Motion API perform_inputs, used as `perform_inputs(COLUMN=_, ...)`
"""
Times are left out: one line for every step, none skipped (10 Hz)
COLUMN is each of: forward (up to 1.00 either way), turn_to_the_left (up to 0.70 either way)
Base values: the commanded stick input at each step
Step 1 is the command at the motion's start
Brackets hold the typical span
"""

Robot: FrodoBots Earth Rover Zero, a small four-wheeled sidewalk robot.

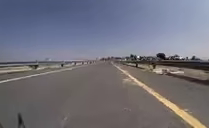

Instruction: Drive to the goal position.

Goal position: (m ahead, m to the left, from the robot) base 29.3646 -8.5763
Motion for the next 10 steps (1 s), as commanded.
perform_inputs(forward=1.00, turn_to_the_left=0.00)
perform_inputs(forward=1.00, turn_to_the_left=0.00)
perform_inputs(forward=1.00, turn_to_the_left=0.00)
perform_inputs(forward=1.00, turn_to_the_left=0.00)
perform_inputs(forward=1.00, turn_to_the_left=0.00)
perform_inputs(forward=1.00, turn_to_the_left=0.00)
perform_inputs(forward=1.00, turn_to_the_left=0.00)
perform_inputs(forward=1.00, turn_to_the_left=0.00)
perform_inputs(forward=1.00, turn_to_the_left=0.00)
perform_inputs(forward=1.00, turn_to_the_left=0.00)
